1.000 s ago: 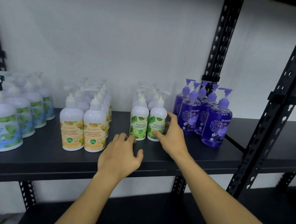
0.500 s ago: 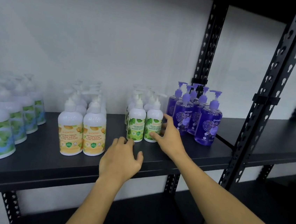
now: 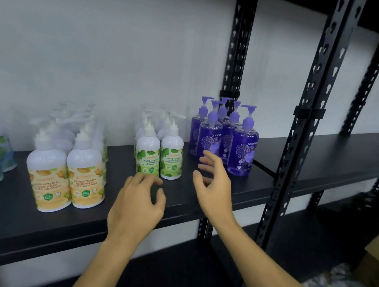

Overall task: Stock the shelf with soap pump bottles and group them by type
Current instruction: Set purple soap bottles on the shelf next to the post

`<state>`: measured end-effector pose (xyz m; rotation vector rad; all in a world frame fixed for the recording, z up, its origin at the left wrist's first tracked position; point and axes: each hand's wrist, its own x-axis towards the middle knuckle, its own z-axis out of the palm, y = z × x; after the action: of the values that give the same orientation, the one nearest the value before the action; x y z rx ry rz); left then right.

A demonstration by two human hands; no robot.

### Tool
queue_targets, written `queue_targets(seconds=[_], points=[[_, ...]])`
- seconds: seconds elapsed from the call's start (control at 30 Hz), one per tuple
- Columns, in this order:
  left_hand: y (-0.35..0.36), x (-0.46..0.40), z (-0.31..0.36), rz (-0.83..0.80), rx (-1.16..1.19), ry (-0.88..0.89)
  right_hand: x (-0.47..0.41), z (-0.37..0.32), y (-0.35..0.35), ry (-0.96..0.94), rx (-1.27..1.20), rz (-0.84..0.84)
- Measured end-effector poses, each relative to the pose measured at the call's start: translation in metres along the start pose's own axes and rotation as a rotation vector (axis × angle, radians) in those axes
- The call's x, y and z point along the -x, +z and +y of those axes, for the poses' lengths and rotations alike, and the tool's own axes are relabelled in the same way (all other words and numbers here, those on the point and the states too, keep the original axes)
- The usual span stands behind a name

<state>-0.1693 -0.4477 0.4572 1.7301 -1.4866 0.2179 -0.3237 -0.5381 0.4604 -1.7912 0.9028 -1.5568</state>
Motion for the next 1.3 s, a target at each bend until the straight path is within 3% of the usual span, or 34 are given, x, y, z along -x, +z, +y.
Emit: queue_targets(seconds=[0.17,0.37,0.63,0.87,1.07,1.3], points=[[0.043,0.035,0.066,-0.033,0.161,0.213,0.063,0.038,-0.077,0.011,0.030,0.085],[0.140,0.088,0.144,-0.311,0.317,0.272,0.152,0.126,-0.204,0.296,0.227,0.180],[0.282,0.189,0.189,-0.798,0.411,0.049,0.329,0.219,-0.350,0.886,0.518,0.275],[0.371,0.279,0.195,-1.221,0.344,-0.039,0.453,0.249,-0.396,1.325,0.754,0.227],[0.409,0.324,0.199,-1.453,0.315,-0.151,0.491,0.263,-0.388,1.460,0.769,0.220],[0.432,0.367,0.196,-1.567,0.425,-0.620,0.484,0.287,-0.389,1.401,0.585,0.318]])
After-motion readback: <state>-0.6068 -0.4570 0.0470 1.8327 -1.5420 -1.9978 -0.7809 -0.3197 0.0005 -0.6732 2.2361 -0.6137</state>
